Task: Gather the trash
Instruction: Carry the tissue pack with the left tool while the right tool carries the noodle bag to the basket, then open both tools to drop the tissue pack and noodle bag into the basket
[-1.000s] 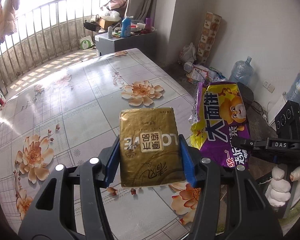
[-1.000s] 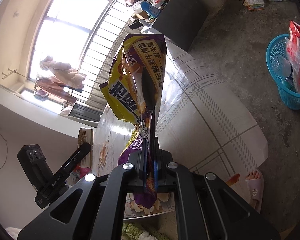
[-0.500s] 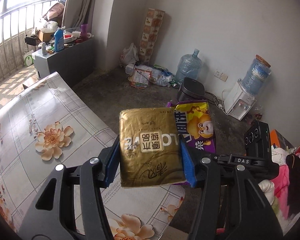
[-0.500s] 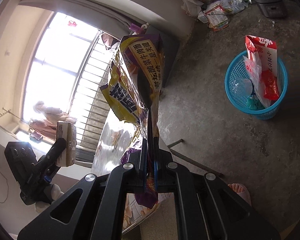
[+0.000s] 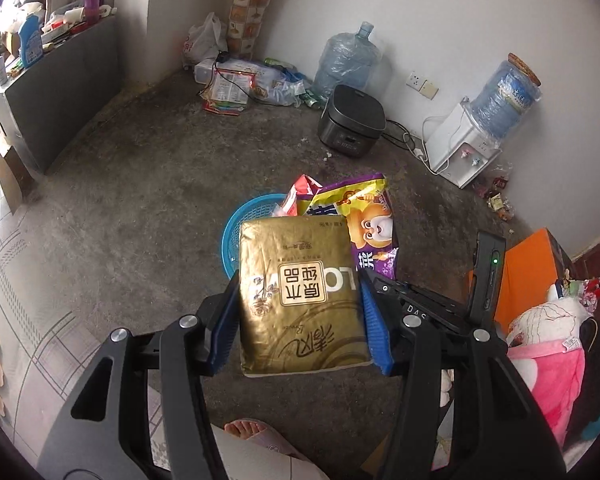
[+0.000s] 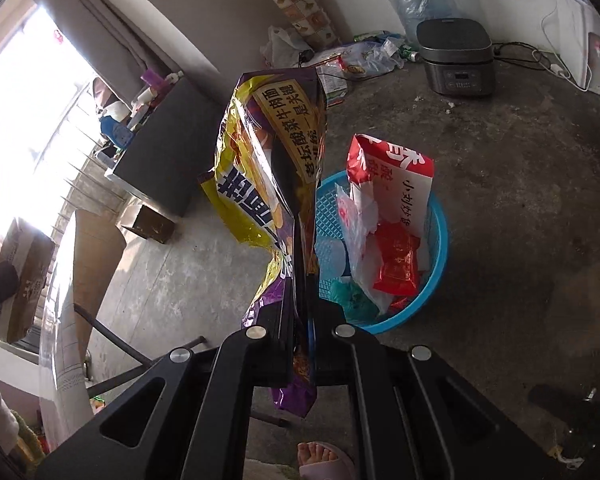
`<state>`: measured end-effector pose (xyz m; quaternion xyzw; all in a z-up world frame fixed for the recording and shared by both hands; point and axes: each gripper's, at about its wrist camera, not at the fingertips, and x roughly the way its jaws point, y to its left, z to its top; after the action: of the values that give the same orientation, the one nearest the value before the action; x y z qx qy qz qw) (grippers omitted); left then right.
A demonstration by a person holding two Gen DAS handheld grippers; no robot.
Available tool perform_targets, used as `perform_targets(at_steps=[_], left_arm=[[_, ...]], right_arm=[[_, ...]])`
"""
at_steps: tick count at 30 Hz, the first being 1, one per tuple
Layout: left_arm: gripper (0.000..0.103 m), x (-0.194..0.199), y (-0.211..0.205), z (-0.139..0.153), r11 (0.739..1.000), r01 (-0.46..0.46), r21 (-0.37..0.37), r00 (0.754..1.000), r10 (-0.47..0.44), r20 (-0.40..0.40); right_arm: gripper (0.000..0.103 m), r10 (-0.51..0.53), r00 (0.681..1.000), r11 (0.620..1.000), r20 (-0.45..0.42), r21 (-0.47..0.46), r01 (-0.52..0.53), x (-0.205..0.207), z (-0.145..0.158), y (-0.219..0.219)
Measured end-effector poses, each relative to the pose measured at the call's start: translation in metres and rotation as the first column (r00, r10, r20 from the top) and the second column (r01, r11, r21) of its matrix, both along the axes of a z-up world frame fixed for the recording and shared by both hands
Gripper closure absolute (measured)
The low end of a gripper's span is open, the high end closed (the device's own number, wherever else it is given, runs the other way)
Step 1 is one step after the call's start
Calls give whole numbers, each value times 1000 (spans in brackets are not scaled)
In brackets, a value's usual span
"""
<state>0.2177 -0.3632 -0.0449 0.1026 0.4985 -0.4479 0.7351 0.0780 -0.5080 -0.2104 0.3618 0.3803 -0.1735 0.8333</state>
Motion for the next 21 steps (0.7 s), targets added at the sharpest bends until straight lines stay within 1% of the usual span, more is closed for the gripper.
perform_targets(at_steps=[2, 3, 7, 9, 10, 13, 16, 17, 18, 19, 21], left_arm=[[52, 7, -20, -22, 999, 16, 35, 1000, -16, -23], [52, 11, -31, -34, 998, 22, 54, 999, -20, -37], [52, 29, -73, -85, 989, 46, 142, 995, -33, -92], [52, 38, -93, -111, 980, 55, 192, 993, -33, -115], [51, 41, -100, -124, 975, 63, 214, 991, -35, -129], [51, 50, -128, -156, 962, 79, 261, 986, -37, -161], [50, 57, -153, -186, 952, 86, 293, 977, -23, -214], [49, 58, -160, -194, 951, 88, 296, 971, -16, -238], [44, 61, -164, -201, 951, 81, 299, 967, -3, -255], [39, 64, -165, -206, 953, 69, 297, 965, 12, -263], [38, 63, -168, -209, 958, 55, 281, 961, 25, -274]], right_arm=[[98, 19, 998, 999, -55, -41, -22, 17, -22, -8], [98, 33, 996, 998, -82, -43, -36, 26, -35, -13], [98, 64, 979, 998, -192, -5, -66, 57, -98, -34], [98, 61, 966, 998, -251, 30, -55, 66, -130, -43], [98, 55, 962, 998, -267, 51, -43, 70, -143, -48], [98, 19, 964, 992, -266, 122, 14, 69, -166, -65], [96, -18, 978, 972, -209, 224, 66, 56, -171, -80], [93, -21, 981, 969, -192, 238, 68, 52, -171, -82], [87, -22, 984, 967, -175, 245, 65, 48, -170, -83], [83, -26, 987, 966, -159, 248, 65, 45, -169, -84], [66, -38, 991, 965, -131, 252, 71, 40, -165, -85]])
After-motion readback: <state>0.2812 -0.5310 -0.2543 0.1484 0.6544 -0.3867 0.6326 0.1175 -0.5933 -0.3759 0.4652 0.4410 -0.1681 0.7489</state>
